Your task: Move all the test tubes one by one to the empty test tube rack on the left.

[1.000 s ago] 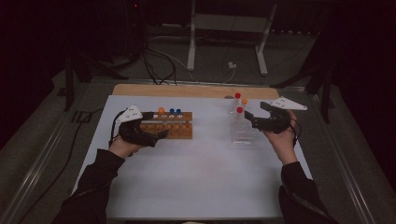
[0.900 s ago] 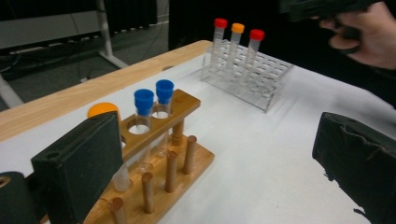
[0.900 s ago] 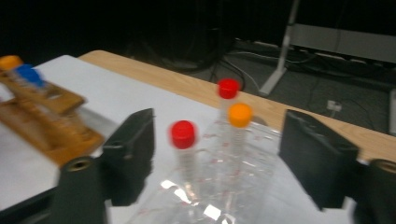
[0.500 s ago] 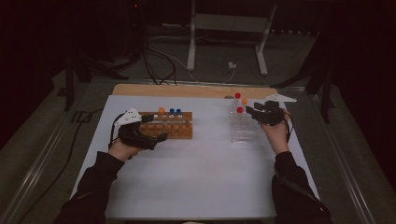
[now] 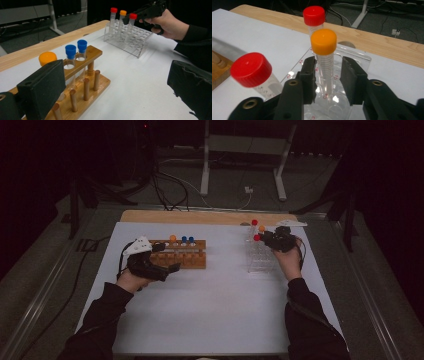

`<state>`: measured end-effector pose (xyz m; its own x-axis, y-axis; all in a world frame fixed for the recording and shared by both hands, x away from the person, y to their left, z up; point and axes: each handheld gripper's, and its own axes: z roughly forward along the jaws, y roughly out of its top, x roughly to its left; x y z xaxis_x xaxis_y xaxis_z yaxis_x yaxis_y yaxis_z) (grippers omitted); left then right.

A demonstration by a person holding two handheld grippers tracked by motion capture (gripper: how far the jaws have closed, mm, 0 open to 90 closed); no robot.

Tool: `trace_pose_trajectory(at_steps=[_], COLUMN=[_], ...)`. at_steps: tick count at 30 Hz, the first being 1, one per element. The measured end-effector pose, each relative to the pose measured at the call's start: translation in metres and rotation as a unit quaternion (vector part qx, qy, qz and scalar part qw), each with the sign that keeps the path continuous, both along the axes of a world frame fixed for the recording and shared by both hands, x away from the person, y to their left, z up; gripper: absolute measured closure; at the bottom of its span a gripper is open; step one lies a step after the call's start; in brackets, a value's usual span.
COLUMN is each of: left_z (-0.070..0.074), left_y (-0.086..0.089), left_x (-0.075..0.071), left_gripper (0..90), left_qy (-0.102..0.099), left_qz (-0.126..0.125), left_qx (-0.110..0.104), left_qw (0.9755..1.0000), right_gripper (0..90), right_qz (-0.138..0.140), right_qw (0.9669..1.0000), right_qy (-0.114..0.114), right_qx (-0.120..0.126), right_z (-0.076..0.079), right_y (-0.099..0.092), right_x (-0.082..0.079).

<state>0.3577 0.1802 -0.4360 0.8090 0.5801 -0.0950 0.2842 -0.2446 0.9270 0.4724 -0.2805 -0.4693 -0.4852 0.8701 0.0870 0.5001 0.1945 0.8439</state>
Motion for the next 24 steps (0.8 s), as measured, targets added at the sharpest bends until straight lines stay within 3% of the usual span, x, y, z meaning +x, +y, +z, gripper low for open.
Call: trace_pose_trajectory(at_steps=[6,12,16,24], left_z=[0.0,-0.001,-0.001,-0.001], left_y=[-0.001,-0.001,-0.001,0.0], left_x=[0.0,0.0,0.0,0.0], left_gripper=[2.5,2.5,2.5,2.5], left_qy=[0.0,0.002,0.003,0.003], left_qz=[-0.002,-0.001,-0.001,0.0], left_qx=[0.0,0.001,0.001,0.0], left_qw=[1.0,1.0,1.0,1.0], right_gripper=[72.6,74.0,74.1,74.2], right_qz=[0.003,0.001,0.001,0.003], right_qw=[1.0,0.9998,0.9996,0.9993], right_qy=[0.002,-0.004,-0.012,-0.034], right_qx=[-0.005,-0.019,-0.026,-0.018], right_z=[-0.002,0.002,0.007,0.023], right_y=[0.004,0.005,0.006,0.003], right_x=[0.004,0.002,0.0,-0.006])
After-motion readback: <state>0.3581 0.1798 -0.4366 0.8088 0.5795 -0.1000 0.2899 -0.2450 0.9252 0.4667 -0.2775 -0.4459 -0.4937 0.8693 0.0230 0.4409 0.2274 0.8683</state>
